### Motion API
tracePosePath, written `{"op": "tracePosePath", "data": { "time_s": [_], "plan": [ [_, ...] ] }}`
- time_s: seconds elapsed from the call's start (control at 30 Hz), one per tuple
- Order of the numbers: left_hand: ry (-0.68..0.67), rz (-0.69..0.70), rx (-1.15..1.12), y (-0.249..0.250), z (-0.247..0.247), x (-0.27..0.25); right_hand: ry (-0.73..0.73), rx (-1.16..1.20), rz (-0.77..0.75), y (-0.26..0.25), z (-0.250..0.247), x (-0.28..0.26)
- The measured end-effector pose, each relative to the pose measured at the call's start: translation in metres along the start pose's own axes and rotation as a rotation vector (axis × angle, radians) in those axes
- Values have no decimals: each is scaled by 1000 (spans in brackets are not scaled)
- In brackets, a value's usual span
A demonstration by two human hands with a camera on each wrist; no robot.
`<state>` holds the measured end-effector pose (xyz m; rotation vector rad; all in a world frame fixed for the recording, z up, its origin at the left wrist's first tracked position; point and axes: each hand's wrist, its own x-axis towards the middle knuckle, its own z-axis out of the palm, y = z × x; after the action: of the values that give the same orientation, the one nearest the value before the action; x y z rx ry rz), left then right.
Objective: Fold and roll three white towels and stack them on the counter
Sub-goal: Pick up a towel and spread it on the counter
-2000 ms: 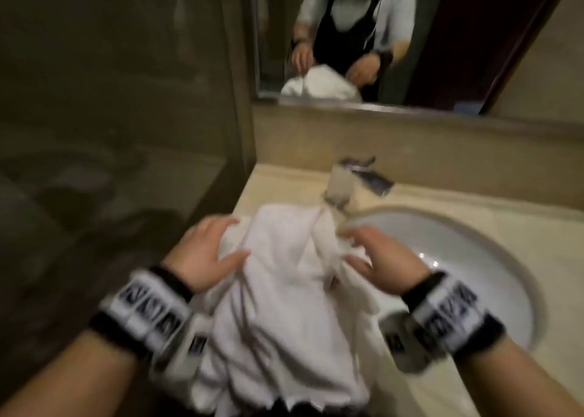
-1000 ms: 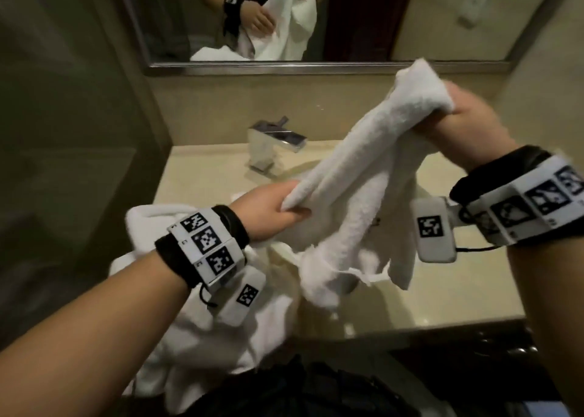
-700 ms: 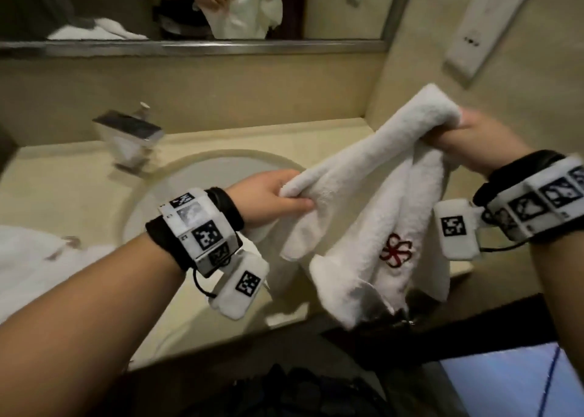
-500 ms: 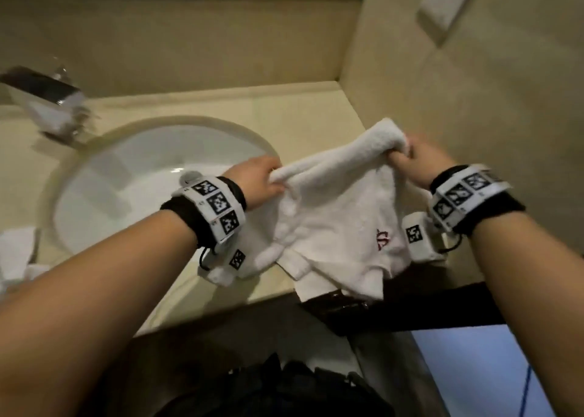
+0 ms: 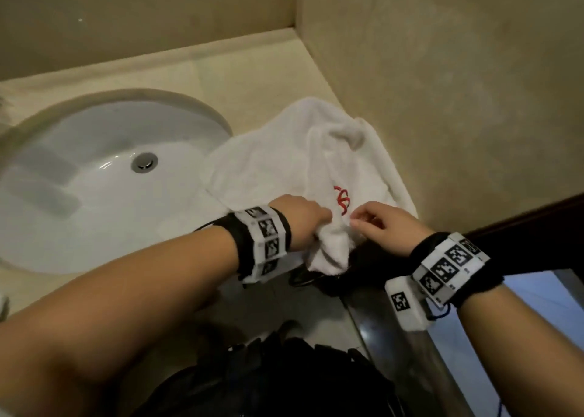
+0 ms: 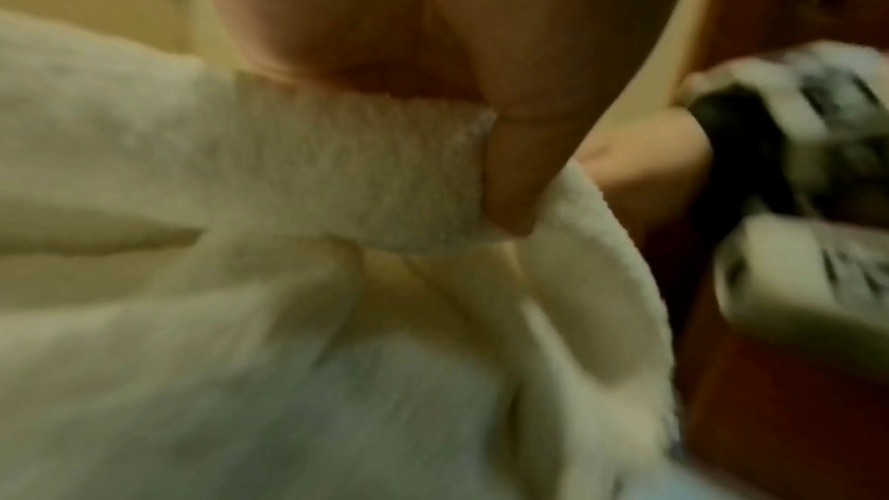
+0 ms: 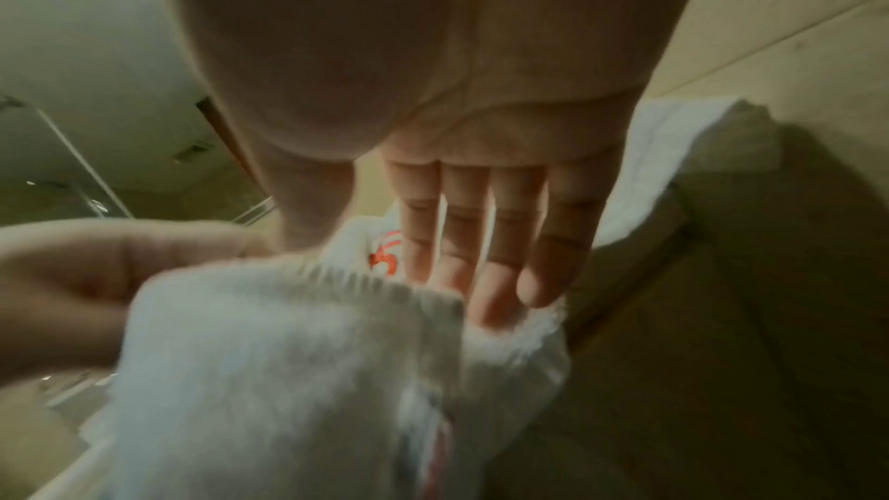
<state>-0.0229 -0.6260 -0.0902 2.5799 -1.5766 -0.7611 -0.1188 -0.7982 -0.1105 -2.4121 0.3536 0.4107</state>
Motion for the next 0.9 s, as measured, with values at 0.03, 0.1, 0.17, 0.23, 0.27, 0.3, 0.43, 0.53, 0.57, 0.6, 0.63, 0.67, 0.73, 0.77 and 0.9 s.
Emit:
{"op": "tracePosePath", "data": {
  "time_s": [0.03, 0.1, 0.17, 0.23, 0.27, 0.3, 0.43, 0.53, 0.57, 0.6, 0.63, 0.67, 0.73, 0.77, 0.9],
  "plan": [
    [12, 1, -136, -3, -8, -2, -29, 62, -47, -4, 1, -1],
    [117, 0, -407, -12, -32, -11, -87, 167, -128, -14, -1, -1],
    [280, -3, -545, -22, -60, -24, -94, 245, -182, -27, -6, -1],
    [392, -24, -577, -28, -84, -36, -35, 341, -228, -41, -11, 1],
    [432, -40, -585, -29, -94, -40, 3, 399, -256, -50, -14, 3],
    [467, -57, -595, -30, -102, -44, 39, 471, -291, -59, -18, 5],
    [546, -73, -630, -31, -131, -65, 138, 685, -412, -102, -45, 13],
    [523, -31, -697, -26, -148, -76, 213, 760, -486, -126, -74, 16],
    [527, -16, -712, -25, -155, -78, 255, 788, -507, -131, -85, 16],
    [539, -10, -726, -24, -160, -79, 286, 809, -508, -134, -91, 15],
    [566, -17, -737, -24, -164, -78, 291, 810, -495, -134, -93, 14],
    [604, -28, -746, -25, -169, -78, 277, 775, -462, -134, -90, 12],
    [669, -17, -783, -25, -176, -74, 255, 591, -404, -127, -69, 13],
    [683, -3, -796, -24, -179, -73, 262, 472, -375, -121, -56, 15],
    [705, -16, -857, -29, -181, -79, 329, -18, -83, -81, -29, 44]
  ]
}}
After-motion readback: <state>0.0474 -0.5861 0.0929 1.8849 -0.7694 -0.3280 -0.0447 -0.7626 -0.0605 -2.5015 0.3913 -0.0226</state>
